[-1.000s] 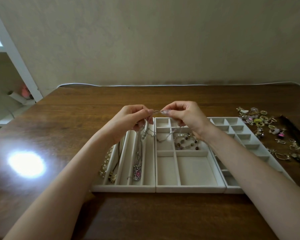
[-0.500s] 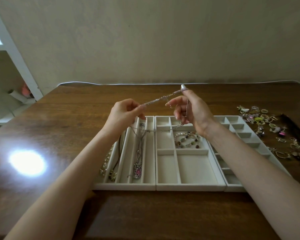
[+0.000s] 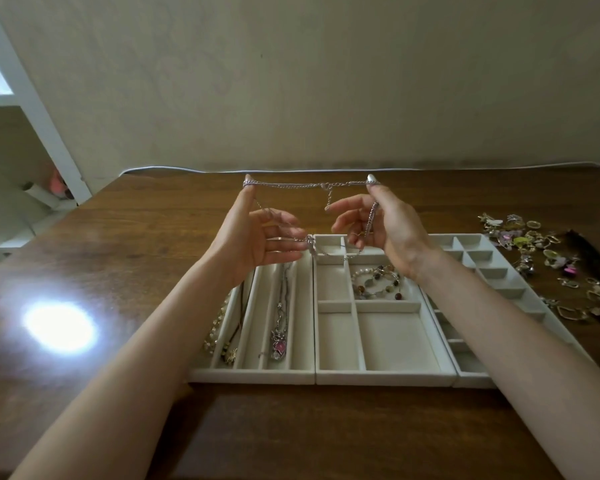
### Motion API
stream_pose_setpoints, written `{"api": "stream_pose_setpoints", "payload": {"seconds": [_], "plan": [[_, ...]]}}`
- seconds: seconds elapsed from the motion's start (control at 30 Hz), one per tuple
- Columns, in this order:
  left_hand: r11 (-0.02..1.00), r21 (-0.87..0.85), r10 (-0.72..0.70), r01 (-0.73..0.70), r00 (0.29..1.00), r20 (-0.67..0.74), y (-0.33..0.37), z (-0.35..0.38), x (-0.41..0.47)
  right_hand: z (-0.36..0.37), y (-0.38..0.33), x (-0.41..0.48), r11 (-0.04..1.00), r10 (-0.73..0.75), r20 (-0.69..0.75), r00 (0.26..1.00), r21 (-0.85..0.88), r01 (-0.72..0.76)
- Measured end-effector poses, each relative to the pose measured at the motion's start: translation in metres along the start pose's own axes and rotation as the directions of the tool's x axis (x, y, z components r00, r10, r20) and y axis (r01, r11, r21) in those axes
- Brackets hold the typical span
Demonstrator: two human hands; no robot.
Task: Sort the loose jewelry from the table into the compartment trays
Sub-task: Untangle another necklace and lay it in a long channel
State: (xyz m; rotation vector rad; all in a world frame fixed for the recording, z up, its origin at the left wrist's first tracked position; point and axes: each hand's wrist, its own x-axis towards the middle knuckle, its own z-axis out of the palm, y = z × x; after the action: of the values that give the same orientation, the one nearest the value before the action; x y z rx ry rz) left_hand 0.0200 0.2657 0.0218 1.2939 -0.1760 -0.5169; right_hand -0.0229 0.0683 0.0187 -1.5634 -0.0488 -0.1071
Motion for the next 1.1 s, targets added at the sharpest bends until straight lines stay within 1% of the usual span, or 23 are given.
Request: {"api": "stream_pose_setpoints", "payload": {"seconds": [0.1, 0.17, 0.23, 0.3, 0.37, 0.43, 0.53, 0.6, 0.67, 0.7, 0.77, 0.83, 0.87, 0.97, 1.1], "plan": [[0.999, -0.028, -0.036, 0.037, 0.999, 0.033, 0.0002, -0.0004, 0.0017, 0.0001, -0.0009, 0.0, 1.0, 0.001, 0.012, 1.0, -0.023, 0.0], [0.995, -0.091, -0.033, 0.039, 0.997, 0.071, 0.0003, -0.0004, 0.002, 0.0004, -0.0015, 0.0003, 0.999, 0.001, 0.01, 1.0, -0.051, 0.0], [0.988, -0.155, -0.01, 0.025, 0.995, 0.097, 0.0003, 0.0006, 0.0017, 0.0003, -0.0012, 0.0007, 0.995, -0.007, 0.019, 1.0, -0.101, 0.008], [0.98, -0.198, 0.03, -0.009, 0.994, 0.103, 0.0001, 0.0018, 0.002, 0.0012, -0.0006, 0.0002, 0.98, -0.034, 0.039, 0.999, -0.193, 0.041], [0.974, -0.222, 0.074, -0.048, 0.991, 0.113, 0.0003, 0.0027, 0.0025, 0.0037, -0.0005, -0.0019, 0.959, -0.043, 0.071, 0.997, -0.275, 0.061], [0.973, -0.219, 0.104, -0.073, 0.985, 0.135, 0.0007, 0.0029, 0.0032, 0.0065, -0.002, -0.0048, 0.94, -0.035, 0.136, 0.99, -0.333, 0.078], [0.987, -0.127, 0.112, -0.094, 0.984, 0.14, 0.0009, 0.0035, 0.004, 0.0089, -0.0029, -0.0074, 0.919, -0.021, 0.248, 0.968, -0.377, 0.117], [0.994, -0.019, 0.109, -0.108, 0.989, 0.101, 0.0013, 0.0055, 0.0036, 0.0084, -0.0013, -0.0068, 0.913, -0.031, 0.257, 0.966, -0.386, 0.132], [0.983, 0.12, 0.134, -0.135, 0.991, 0.019, 0.0007, 0.0067, 0.0023, 0.0075, -0.0005, -0.0062, 0.92, -0.043, 0.226, 0.973, -0.372, 0.127], [0.965, 0.211, 0.164, -0.155, 0.986, -0.025, -0.0002, 0.0069, 0.0012, 0.0073, -0.0009, -0.0062, 0.933, -0.042, 0.204, 0.978, -0.343, 0.112], [0.893, 0.417, 0.227, -0.173, 0.97, -0.083, -0.0025, 0.0063, -0.0008, 0.0055, -0.0009, -0.0048, 0.959, -0.042, 0.175, 0.984, -0.269, 0.089], [0.818, 0.55, 0.264, -0.168, 0.96, -0.099, -0.0051, 0.0056, -0.0015, 0.0043, -0.0019, -0.0037, 0.967, -0.053, 0.179, 0.982, -0.237, 0.095], [0.803, 0.573, 0.266, -0.164, 0.959, -0.098, -0.006, 0.0053, -0.0009, 0.0044, -0.0019, -0.003, 0.968, -0.056, 0.187, 0.981, -0.231, 0.099], [0.806, 0.566, 0.253, -0.172, 0.965, -0.068, -0.0059, 0.005, -0.0007, 0.0039, -0.0011, -0.0014, 0.979, -0.049, 0.195, 0.98, -0.183, 0.086], [0.805, 0.55, 0.218, -0.221, 0.973, 0.072, -0.005, 0.0038, -0.0026, 0.0014, -0.0017, -0.0013, 0.995, -0.042, 0.2, 0.979, -0.085, 0.06]]}}
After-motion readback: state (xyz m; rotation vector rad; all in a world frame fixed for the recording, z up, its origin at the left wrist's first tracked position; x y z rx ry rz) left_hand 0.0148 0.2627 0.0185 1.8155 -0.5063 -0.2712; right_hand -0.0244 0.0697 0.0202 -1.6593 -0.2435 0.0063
